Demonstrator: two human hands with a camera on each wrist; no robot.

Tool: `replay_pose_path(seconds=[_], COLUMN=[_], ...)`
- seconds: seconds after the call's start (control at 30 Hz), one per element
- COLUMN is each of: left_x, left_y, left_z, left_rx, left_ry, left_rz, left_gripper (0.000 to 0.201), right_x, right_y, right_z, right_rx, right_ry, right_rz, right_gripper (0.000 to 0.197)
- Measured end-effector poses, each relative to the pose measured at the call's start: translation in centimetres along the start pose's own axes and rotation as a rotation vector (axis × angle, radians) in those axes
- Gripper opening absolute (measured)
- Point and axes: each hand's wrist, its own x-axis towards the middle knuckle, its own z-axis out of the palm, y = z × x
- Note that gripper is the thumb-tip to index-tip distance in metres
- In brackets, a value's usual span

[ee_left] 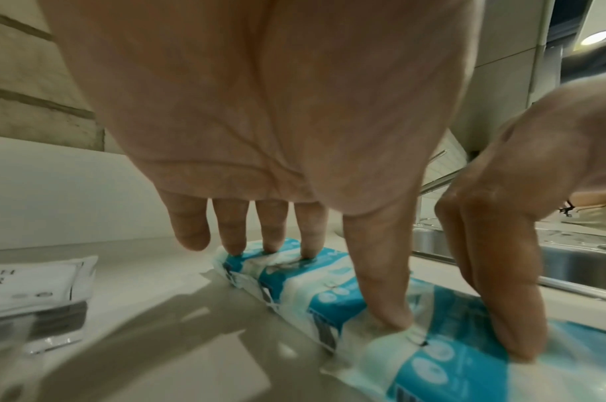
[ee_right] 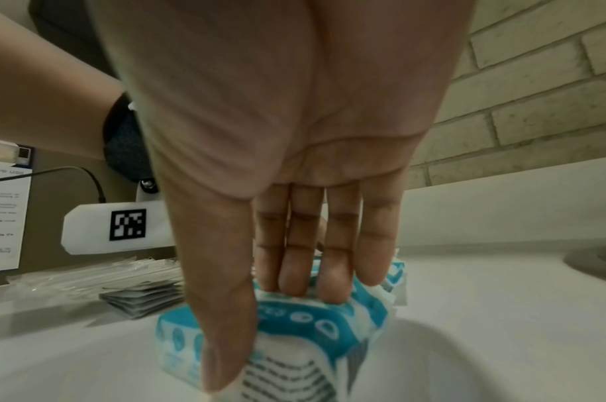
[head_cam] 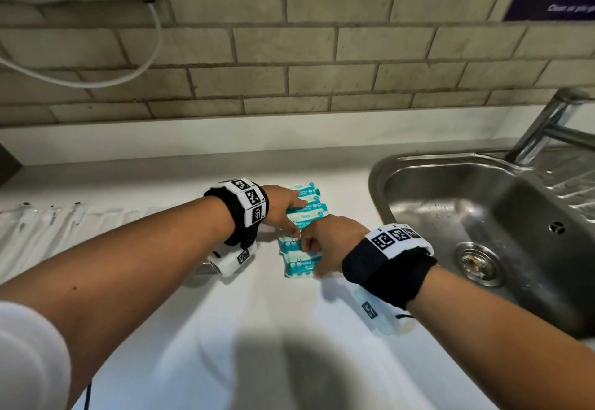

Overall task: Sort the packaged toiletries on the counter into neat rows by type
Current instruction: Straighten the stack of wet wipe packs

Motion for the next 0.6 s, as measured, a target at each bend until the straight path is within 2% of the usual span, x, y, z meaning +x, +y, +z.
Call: replay_pose_path(seconds=[0.2, 0.47, 0.6], left_x=[0.9, 1.5, 1.2], left_y=[-0.7, -1.5, -2.2], left_z=[-0.9, -1.1, -1.4], left_rx=[-0.01, -0.046, -0.163], left_ry=[-0.014, -0.01, 0.03], left_rz=[-0.023, -0.009, -0.031], left_gripper=[0.081, 0.081, 0.073], right_x=[1.8, 3.2, 2.8], right_y=[0.0, 0.5, 0.9], right_z=[-1.0, -1.0, -1.9], right_rx=[0.003, 0.022, 0.036], right_ry=[-0.061, -0.064, -0.093], right_rz=[-0.037, -0.064, -0.073], right_gripper=[0.039, 0.039, 0.048])
